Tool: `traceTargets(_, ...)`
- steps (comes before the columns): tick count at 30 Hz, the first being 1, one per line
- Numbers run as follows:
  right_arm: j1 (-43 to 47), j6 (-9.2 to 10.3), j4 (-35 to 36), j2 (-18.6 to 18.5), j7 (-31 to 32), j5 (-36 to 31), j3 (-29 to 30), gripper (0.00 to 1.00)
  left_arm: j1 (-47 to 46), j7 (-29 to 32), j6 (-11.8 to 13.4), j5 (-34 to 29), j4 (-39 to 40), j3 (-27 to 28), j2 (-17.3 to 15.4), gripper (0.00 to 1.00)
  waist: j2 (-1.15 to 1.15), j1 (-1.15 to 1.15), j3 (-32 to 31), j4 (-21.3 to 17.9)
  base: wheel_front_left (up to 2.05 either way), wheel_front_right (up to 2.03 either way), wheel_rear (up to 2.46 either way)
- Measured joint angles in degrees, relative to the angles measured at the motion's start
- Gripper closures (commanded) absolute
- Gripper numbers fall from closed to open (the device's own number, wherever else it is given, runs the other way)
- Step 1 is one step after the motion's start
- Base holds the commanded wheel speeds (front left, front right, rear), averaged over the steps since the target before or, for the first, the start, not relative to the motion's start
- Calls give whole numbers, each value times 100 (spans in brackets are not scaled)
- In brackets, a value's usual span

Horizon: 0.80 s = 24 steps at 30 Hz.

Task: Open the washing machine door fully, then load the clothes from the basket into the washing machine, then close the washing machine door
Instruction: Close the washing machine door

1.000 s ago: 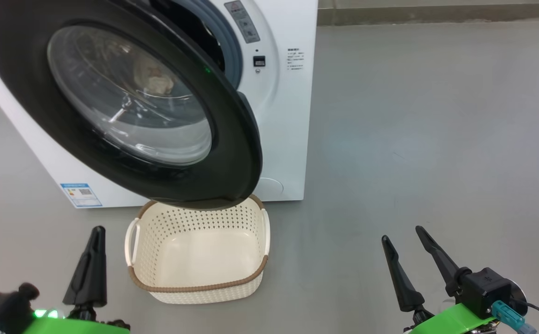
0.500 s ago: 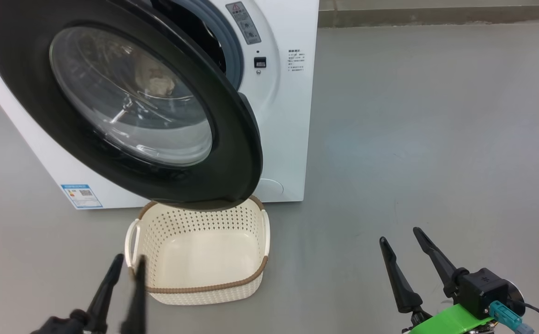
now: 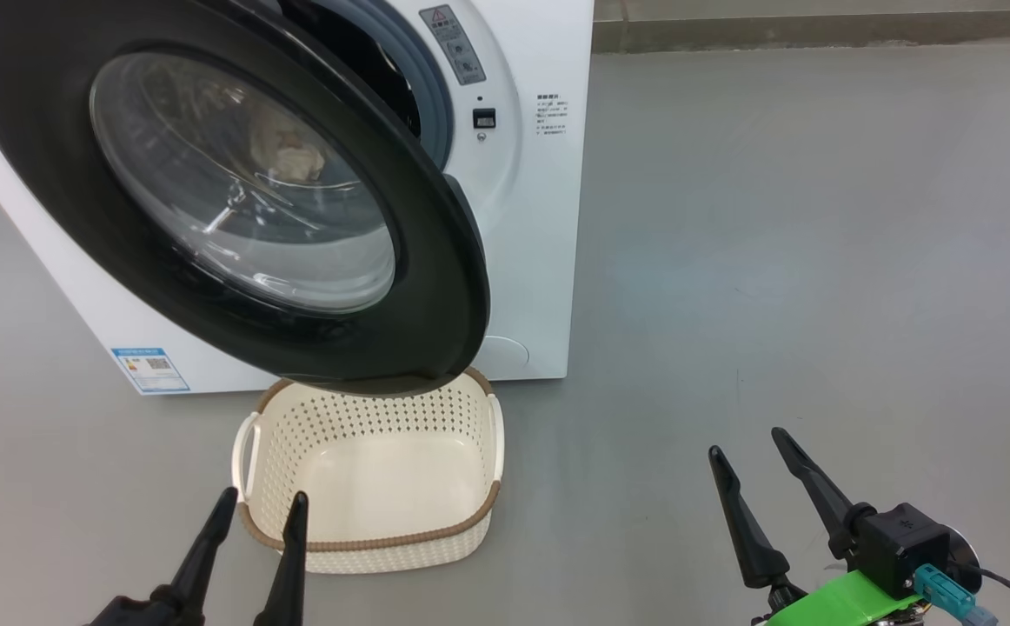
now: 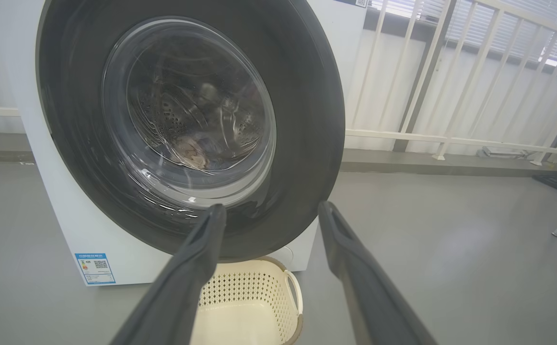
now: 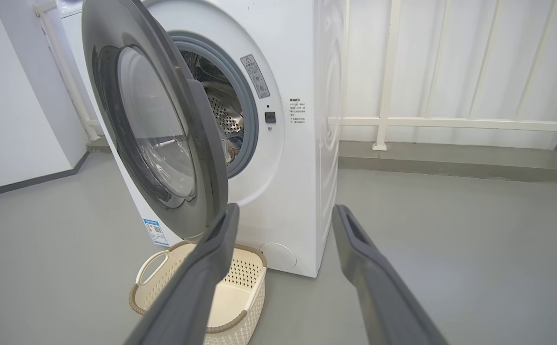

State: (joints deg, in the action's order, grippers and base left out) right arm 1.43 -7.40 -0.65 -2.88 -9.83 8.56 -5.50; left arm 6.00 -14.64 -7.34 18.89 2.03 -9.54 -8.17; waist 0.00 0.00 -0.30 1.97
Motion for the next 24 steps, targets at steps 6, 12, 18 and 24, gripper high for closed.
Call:
traceTargets(6,0,0,-5,0,-1,1,-1,0,-1,0,0,0,-21,-3,2,0,0,0,-9,-4,0,0,0)
traceTargets(12,0,0,-8,0,-1,1,-1,0,-1,0,0,-3,-44,-15,5,0,0,0,-26,5,0,0,0)
traceTargets(18,0,0,-7,0,-1,1,-1,0,-1,0,0,-11,-59,-21,8,0,0,0,-34,12,0,0,0)
traceTargets(24,0,0,-8,0,-1,1,-10,0,-1,0,0,-10,-71,-36,8,0,0,0,-31,4,0,0,0)
